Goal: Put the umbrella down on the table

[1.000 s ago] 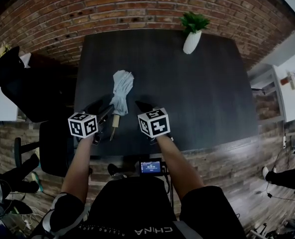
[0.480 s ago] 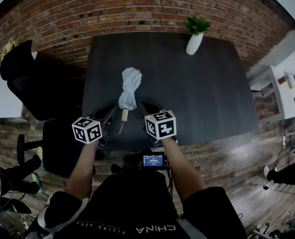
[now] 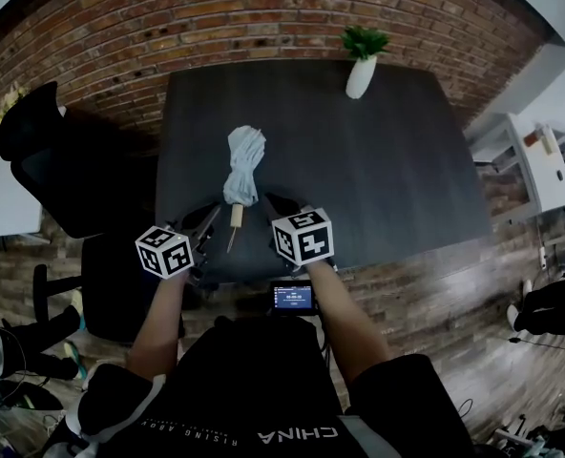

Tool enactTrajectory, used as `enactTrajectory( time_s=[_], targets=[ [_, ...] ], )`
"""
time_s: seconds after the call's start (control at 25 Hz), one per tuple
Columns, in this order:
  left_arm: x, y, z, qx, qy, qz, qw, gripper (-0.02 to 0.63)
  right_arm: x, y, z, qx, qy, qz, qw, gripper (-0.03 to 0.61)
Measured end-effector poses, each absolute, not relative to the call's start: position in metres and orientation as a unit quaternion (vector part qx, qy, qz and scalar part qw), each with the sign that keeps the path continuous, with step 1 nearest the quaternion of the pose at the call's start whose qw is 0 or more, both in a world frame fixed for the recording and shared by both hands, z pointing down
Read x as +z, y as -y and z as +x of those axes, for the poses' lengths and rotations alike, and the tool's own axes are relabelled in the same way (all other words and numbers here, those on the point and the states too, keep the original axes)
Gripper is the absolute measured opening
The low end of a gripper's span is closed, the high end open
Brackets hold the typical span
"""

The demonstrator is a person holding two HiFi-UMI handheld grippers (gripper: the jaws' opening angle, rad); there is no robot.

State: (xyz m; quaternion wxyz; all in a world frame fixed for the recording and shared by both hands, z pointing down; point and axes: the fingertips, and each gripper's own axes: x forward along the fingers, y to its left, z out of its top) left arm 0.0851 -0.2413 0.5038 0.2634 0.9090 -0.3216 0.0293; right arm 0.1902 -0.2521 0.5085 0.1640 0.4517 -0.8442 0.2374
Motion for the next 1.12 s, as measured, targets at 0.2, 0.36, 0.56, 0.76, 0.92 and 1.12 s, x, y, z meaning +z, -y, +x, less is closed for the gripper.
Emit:
enactTrajectory(
  time_s=[0.2, 0.36, 0.56, 0.76, 0.92, 1.12],
  targets=[
    [0.501, 0.238, 0.092, 0.029, 0.306, 0.916, 0.258, 0.003, 0.506, 0.252, 0.191, 0.235, 0.845, 0.453, 0.161, 0.006],
    [0.499, 0.238, 0.097, 0.029, 0.3, 0.919, 0.253, 0.003, 0.505, 0.251, 0.193, 0.232, 0.846, 0.453, 0.158, 0.006],
    [0.497, 0.236, 0.102, 0.027, 0.296, 0.921, 0.251, 0.003, 0.505, 0.248, 0.196, 0.234, 0.848, 0.449, 0.158, 0.006],
    [0.498, 0.234, 0.105, 0.025, 0.295, 0.921, 0.253, 0.003, 0.507, 0.247, 0.197, 0.234, 0.849, 0.449, 0.155, 0.006],
    [0.499, 0.232, 0.105, 0.021, 0.294, 0.921, 0.254, 0.003, 0.507, 0.246, 0.196, 0.233, 0.85, 0.448, 0.154, 0.006],
    [0.498, 0.231, 0.109, 0.021, 0.289, 0.923, 0.254, 0.003, 0.506, 0.246, 0.198, 0.233, 0.85, 0.447, 0.154, 0.006]
  ],
)
